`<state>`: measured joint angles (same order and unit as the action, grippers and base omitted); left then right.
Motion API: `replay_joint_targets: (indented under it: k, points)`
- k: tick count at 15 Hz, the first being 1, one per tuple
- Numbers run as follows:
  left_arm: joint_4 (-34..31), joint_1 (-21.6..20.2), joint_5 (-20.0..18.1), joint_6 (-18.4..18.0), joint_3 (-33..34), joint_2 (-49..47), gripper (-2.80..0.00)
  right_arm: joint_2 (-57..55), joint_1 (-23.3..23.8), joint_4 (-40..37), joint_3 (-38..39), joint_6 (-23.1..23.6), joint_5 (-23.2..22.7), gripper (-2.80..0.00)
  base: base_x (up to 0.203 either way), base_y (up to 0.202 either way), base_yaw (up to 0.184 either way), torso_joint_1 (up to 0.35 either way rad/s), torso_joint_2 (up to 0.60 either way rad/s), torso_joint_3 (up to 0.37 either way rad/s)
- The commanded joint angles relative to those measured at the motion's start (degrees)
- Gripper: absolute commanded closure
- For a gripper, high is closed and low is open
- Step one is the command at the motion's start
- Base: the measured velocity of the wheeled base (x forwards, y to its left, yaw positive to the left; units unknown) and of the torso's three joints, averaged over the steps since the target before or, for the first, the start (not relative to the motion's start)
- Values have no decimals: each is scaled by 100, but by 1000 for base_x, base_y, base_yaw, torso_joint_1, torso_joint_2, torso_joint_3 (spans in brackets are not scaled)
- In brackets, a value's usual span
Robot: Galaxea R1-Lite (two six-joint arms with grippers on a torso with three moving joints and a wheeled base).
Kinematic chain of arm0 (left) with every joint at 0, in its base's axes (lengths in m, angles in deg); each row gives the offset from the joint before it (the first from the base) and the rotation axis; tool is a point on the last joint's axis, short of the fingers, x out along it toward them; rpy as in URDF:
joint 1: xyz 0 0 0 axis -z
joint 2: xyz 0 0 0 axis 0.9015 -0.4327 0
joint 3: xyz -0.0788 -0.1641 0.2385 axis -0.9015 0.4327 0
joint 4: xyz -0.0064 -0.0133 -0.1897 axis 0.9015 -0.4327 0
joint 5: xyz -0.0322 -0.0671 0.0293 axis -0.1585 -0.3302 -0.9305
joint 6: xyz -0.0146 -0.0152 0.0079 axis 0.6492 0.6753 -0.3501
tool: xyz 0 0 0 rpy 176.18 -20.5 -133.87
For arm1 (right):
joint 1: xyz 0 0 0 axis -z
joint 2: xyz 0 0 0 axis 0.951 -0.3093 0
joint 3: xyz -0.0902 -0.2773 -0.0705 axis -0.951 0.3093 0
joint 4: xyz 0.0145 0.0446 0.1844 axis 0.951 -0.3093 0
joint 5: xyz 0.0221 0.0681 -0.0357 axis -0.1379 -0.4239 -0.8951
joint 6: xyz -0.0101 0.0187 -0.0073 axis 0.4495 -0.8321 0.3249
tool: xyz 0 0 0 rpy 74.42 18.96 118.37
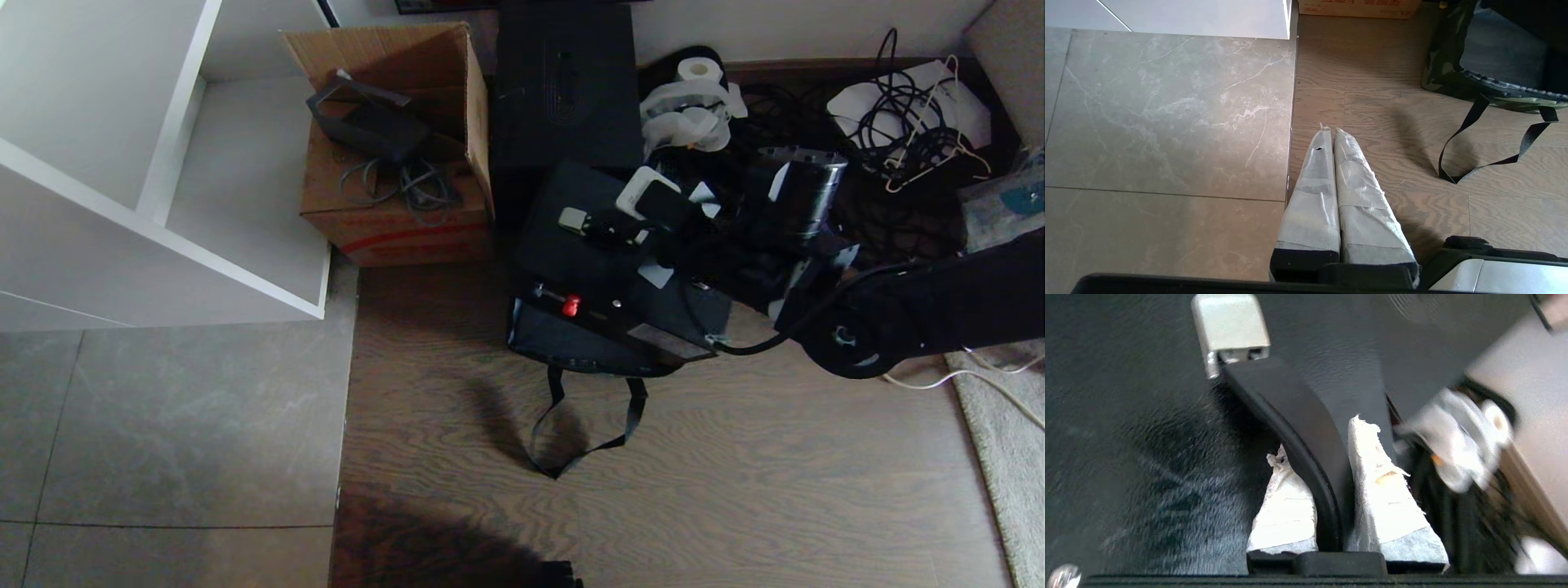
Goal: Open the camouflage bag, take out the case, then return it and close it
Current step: Place the black box back
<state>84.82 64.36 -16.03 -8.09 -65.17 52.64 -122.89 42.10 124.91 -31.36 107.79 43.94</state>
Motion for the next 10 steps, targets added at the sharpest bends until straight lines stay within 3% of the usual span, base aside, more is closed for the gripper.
replay_joint_targets:
  k: [1,10]
  points:
    - [0,0,4,6,53,9,0,-115,7,7,-15,20,-443,0,0,0,0,0,0,0]
    - [4,0,4,6,53,9,0,-601,269,6,-309,-105,-882,0,0,0,0,0,0,0]
